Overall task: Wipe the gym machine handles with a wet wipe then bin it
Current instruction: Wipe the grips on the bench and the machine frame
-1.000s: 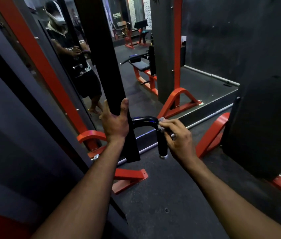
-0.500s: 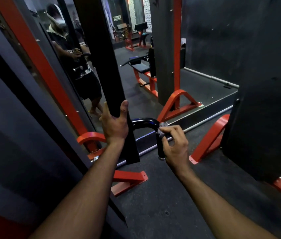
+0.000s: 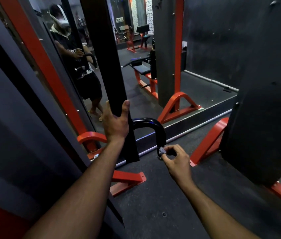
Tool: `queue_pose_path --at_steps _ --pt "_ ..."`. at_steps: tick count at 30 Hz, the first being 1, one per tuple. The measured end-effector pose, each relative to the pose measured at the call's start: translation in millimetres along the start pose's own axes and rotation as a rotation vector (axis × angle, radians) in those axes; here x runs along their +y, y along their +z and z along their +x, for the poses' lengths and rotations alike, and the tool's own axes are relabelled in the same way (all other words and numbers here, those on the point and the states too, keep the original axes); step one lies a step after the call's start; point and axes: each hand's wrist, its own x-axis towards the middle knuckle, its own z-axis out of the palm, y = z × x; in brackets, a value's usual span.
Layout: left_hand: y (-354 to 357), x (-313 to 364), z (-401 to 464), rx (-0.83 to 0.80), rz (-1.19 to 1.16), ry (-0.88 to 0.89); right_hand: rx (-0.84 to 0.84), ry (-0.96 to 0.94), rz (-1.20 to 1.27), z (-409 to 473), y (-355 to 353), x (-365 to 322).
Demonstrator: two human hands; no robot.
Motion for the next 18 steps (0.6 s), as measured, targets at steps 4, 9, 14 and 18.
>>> queue_pose_path --at_steps 4,9,14,18 --pt "4 -9 2 -0.010 0.078 -0.019 -0.060 0.150 -0.027 -6 0 15" --pt "4 -19 8 -0.043 0.068 -0.048 0.066 0.245 0.036 0 6 13" --pt "0 -3 0 -0.043 0.017 -0.011 0.111 0.211 0.170 34 7 -9" --pt "-2 3 -2 -0.043 0.025 -0.015 0.054 0.124 0.214 59 7 -39"
